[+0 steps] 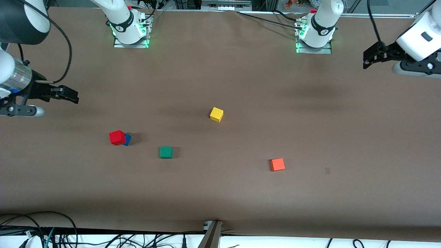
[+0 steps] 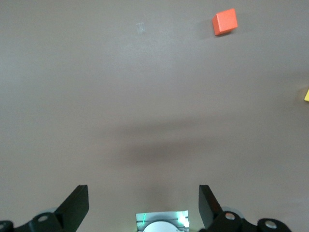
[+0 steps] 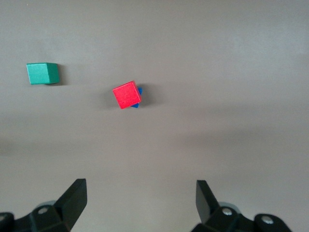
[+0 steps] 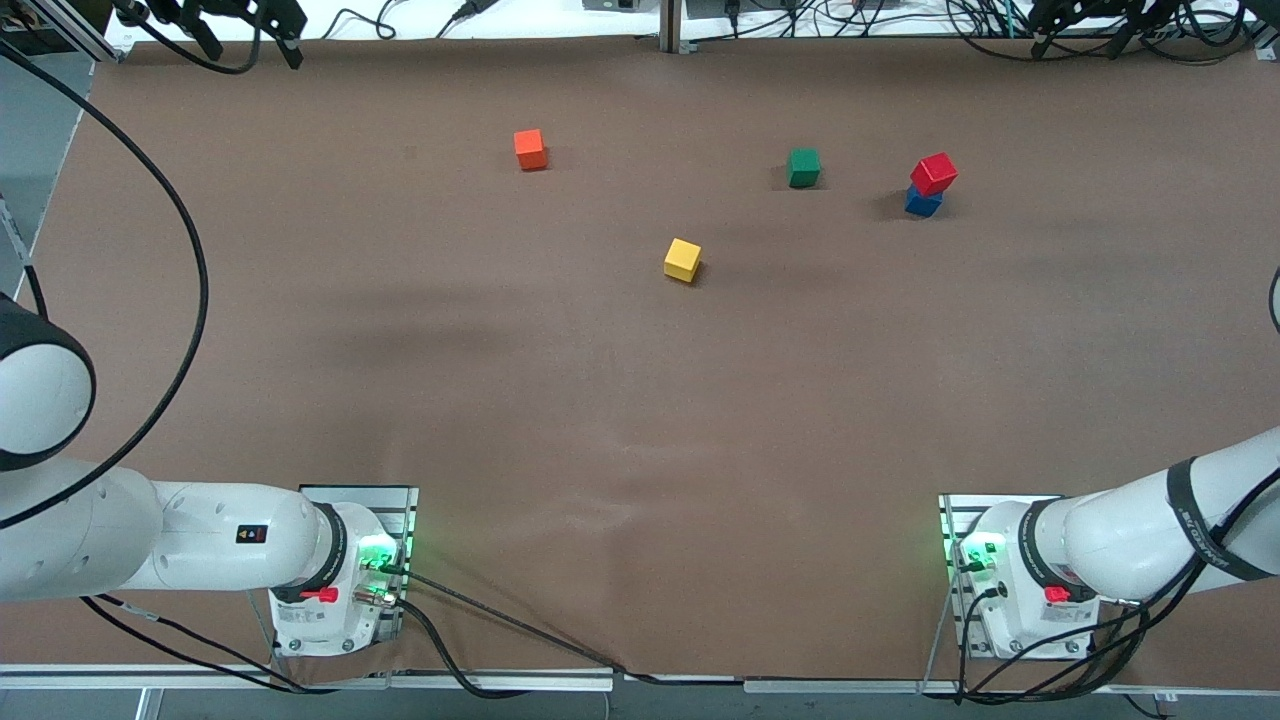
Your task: Pass red block to right arm, stack on blue
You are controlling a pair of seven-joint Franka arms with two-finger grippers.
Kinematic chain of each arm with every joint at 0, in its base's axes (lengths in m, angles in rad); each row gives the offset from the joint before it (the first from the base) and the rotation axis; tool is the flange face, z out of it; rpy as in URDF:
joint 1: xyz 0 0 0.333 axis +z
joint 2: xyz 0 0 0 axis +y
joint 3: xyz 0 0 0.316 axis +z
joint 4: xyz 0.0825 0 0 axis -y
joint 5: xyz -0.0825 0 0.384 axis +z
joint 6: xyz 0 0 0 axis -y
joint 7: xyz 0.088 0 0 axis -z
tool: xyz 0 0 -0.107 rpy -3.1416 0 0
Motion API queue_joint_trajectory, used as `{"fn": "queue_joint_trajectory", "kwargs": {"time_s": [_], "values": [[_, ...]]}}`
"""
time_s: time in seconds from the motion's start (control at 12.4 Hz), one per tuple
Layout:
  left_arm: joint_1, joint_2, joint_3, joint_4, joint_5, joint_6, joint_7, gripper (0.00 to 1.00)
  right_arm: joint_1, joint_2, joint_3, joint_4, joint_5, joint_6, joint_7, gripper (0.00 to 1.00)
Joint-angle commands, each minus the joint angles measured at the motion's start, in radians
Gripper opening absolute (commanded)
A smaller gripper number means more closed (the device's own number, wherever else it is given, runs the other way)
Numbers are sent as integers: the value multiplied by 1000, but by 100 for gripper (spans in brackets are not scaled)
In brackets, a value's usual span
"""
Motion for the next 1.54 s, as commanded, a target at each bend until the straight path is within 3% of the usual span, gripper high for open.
{"fn": "queue_joint_trajectory", "kwargs": {"time_s": [0.0, 0.16, 0.24, 0.4, 0.49, 0.57, 0.73, 0.89, 0.97, 1.46], "values": [[-35, -47, 46, -104, -7, 88, -30, 100, -20, 48, -8, 118, 19, -7, -10, 100], [-57, 23, 75, -48, -7, 97, -31, 100, -13, 15, 1, 96, -33, -8, 2, 100], [-57, 62, 80, -19, -7, 97, -30, 100, -55, -23, 55, 79, -30, -21, -10, 100], [-57, 79, 87, -3, -5, 108, -30, 100, -235, -109, 260, -13, -27, -47, -13, 100], [-57, 79, 87, -5, -5, 115, -30, 100, -274, -140, 288, -61, -21, -19, 1, 100], [-57, 77, 87, -5, -5, 121, -30, 100, -276, -175, 285, -116, -15, 31, 2, 100], [-57, 76, 86, -3, -5, 125, -30, 100, -265, -227, 220, -194, 56, 65, 2, 100], [-52, 76, 84, -2, -7, 128, -28, 100, -209, -240, 136, -213, 53, 71, -2, 100], [-51, 76, 84, 0, -7, 128, -23, 100, -202, -237, 121, -211, 47, 71, -16, 100], [-20, 76, 89, 2, 6, 140, 35, 100, -250, -217, 150, -201, 48, 73, -19, 100]]}}
